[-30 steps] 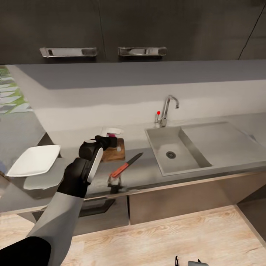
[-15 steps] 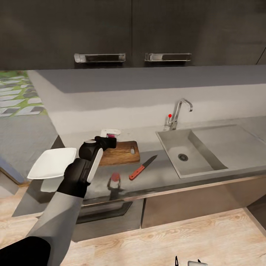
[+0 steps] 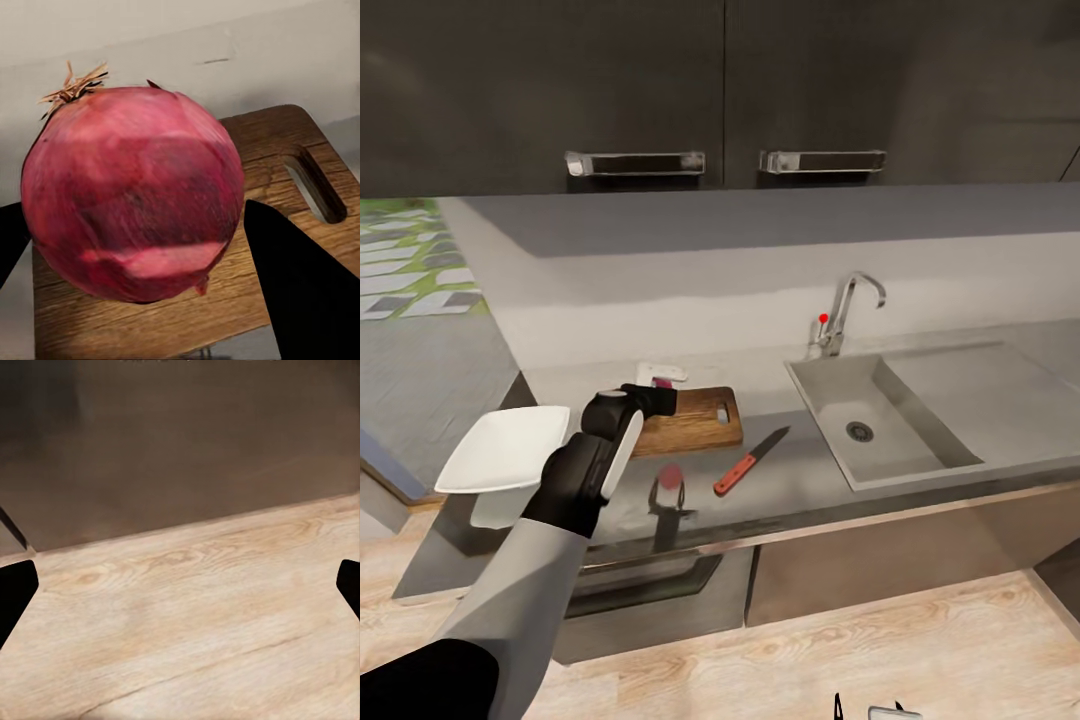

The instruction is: In the kitchen, take the Vidalia onion out of the sink, dice it on the chopping board with the paring knife, put the diced onion into the bowl on the countertop, then place both the paring knife and the chopping board into the sink.

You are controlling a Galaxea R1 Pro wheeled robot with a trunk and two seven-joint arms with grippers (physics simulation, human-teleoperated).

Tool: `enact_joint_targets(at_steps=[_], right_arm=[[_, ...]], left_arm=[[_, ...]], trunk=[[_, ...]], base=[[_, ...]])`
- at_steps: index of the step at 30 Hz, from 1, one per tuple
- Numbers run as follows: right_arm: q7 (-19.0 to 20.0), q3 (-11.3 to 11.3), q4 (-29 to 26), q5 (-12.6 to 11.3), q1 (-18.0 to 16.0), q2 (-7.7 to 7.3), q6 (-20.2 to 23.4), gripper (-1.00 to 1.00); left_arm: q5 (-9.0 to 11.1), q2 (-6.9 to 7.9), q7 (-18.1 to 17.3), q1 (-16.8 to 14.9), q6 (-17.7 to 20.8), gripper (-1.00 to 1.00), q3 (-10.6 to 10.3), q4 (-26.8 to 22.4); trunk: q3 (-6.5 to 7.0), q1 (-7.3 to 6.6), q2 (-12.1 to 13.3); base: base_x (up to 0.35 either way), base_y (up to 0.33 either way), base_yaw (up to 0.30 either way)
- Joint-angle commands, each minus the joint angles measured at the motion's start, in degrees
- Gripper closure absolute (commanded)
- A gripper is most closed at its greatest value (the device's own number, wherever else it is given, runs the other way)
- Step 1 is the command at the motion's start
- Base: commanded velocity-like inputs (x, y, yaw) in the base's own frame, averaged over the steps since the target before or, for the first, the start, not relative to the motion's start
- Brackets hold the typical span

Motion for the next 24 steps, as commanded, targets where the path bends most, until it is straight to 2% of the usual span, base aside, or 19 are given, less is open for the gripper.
enact_joint_targets(at_steps=[1,12,24], right_arm=[[-0.4,-0.3,0.0,0.6,0.0,0.04,-0.1,-1.0],[-0.4,-0.3,0.0,0.6,0.0,0.05,-0.1,-1.0],[-0.4,-0.3,0.0,0.6,0.0,0.04,-0.1,-1.0]], left_arm=[[0.2,0.01,0.3,0.0,0.3,1.0,-0.1,0.1],[0.2,0.01,0.3,0.0,0.3,1.0,-0.1,0.4],[0.2,0.01,0.3,0.0,0.3,1.0,-0.1,0.4]], trunk=[[-0.14,0.03,-0.1],[-0.86,0.03,-0.1],[-1.62,0.03,-0.1]], base=[[0.12,0.0,0.0],[0.233,0.0,0.0],[0.017,0.0,0.0]])
